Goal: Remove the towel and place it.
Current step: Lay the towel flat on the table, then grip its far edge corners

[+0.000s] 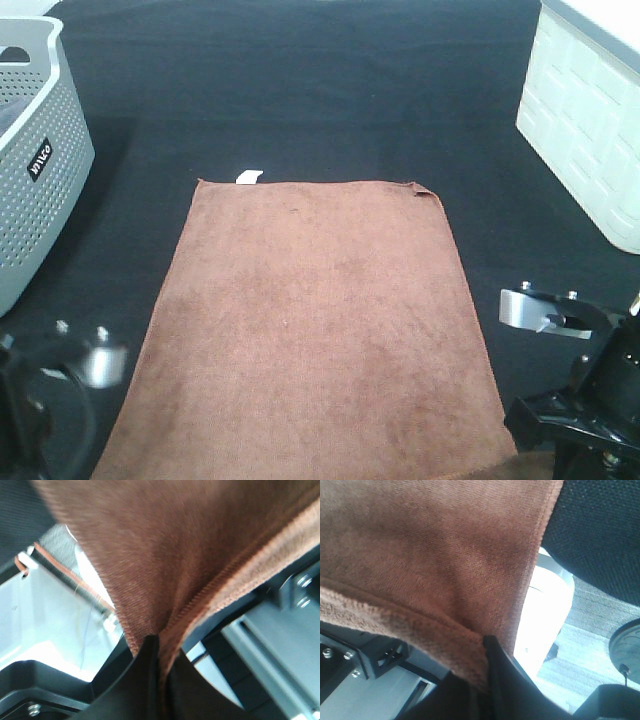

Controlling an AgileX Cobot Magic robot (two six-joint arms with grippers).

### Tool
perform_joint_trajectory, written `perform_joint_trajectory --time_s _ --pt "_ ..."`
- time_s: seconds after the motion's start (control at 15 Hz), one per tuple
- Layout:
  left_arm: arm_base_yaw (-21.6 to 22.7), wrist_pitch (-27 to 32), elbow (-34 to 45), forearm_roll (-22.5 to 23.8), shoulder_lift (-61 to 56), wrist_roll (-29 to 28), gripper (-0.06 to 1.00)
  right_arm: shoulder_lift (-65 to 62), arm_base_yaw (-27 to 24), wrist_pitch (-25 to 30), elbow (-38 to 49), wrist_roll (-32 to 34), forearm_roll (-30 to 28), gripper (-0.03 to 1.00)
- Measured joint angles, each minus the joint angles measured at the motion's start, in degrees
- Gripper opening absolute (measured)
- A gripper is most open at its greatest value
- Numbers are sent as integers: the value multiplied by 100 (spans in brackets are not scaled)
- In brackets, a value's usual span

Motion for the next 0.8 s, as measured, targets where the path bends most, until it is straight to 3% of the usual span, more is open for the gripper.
perform_joint_trajectory --time_s 0.33,0.6,0.73,0.8 --pt "-539 -246 -143 -350 407 0 2 206 0 -57 0 -178 115 0" --pt "-596 -292 -172 -413 407 -97 10 206 0 -52 0 -286 252 0" --pt "-596 -441 -178 -435 407 -453 32 206 0 -46 17 -309 286 10" --pt "-596 -516 -183 -458 407 -751 49 206 0 -46 17 -304 298 23"
